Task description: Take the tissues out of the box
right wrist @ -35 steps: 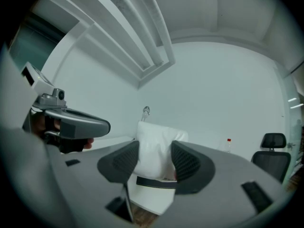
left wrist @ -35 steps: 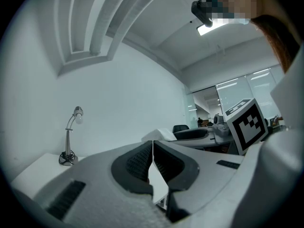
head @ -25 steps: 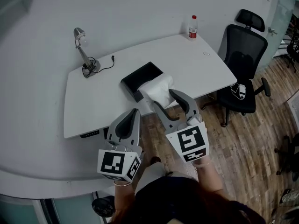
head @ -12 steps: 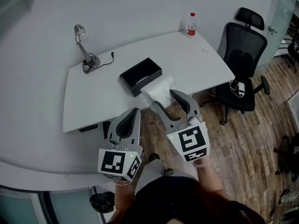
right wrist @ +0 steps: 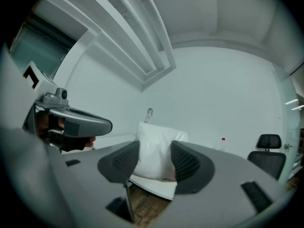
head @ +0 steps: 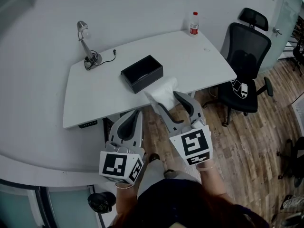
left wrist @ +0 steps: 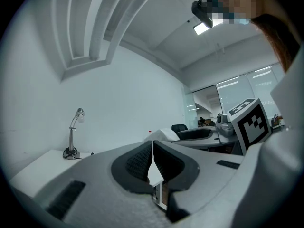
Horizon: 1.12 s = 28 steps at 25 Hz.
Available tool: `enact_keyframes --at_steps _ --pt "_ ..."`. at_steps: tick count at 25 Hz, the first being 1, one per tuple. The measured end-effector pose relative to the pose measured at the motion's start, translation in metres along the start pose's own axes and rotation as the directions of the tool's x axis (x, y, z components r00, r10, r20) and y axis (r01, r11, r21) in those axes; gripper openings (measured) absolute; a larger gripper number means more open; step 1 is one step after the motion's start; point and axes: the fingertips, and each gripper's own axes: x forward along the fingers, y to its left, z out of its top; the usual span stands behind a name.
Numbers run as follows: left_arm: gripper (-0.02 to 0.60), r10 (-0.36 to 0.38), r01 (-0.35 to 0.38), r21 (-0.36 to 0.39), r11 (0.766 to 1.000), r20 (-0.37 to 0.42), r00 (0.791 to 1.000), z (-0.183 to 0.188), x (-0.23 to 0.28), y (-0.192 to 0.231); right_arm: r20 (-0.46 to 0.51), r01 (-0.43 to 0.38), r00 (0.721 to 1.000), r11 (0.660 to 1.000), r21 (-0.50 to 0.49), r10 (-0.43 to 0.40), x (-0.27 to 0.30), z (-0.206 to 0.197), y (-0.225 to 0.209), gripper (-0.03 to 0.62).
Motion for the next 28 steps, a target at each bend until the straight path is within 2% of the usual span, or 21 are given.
enact_keyframes --at_steps 28 --pt "0.026 0.005 -0.005 0.028 1.0 0.001 1.0 0.0 -0.021 -0.023 0.035 -0.01 0.999 1.0 -0.024 0.011 -0.03 0.002 0.014 0.224"
